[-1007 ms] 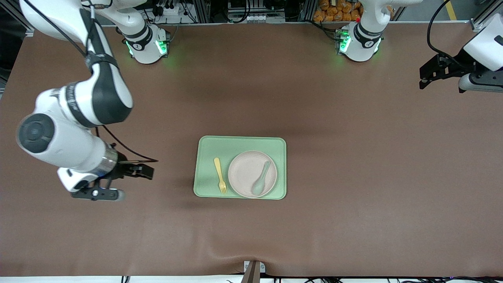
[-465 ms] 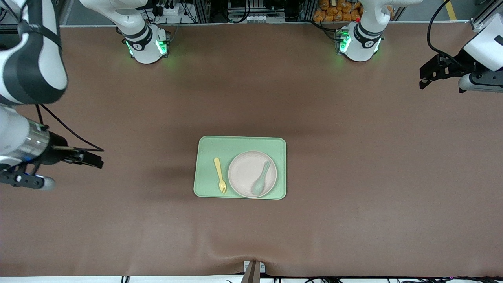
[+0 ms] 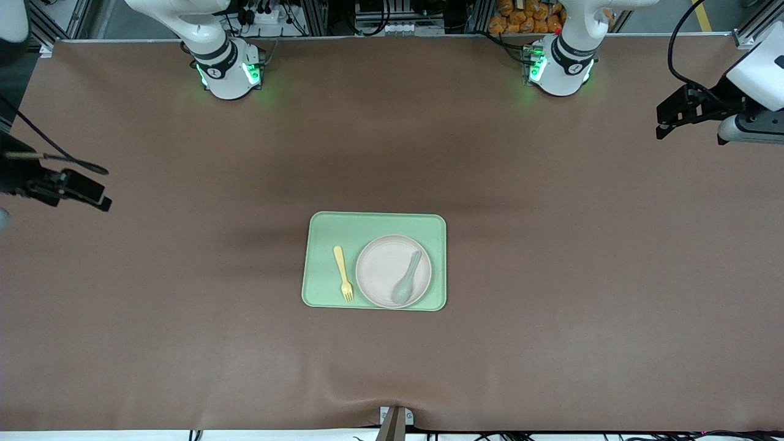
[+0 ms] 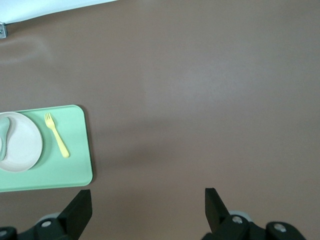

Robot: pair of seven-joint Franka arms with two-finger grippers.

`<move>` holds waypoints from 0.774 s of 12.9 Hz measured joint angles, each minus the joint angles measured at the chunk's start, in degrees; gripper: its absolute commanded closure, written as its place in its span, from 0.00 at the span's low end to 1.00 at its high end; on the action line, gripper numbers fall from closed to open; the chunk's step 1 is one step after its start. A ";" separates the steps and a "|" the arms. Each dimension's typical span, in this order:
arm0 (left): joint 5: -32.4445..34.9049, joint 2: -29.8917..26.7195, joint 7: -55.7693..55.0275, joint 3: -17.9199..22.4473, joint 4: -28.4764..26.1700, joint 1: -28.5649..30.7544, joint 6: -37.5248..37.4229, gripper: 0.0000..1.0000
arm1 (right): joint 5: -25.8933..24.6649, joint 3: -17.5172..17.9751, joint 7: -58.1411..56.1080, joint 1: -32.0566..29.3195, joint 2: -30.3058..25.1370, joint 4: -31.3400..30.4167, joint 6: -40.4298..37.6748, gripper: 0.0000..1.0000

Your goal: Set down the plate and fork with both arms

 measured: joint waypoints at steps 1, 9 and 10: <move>0.00 0.00 0.00 0.00 0.01 0.00 0.00 0.00 | -0.01 -0.01 -0.06 -0.11 -2.33 -2.34 0.00 0.00; 0.00 0.00 0.00 0.01 0.01 0.00 0.00 0.00 | -0.68 0.54 -0.11 -0.11 -11.33 -11.84 1.16 0.00; 0.00 0.00 0.00 0.02 0.01 0.00 0.00 0.00 | -0.81 0.46 -0.11 -0.11 -10.79 -11.37 1.66 0.00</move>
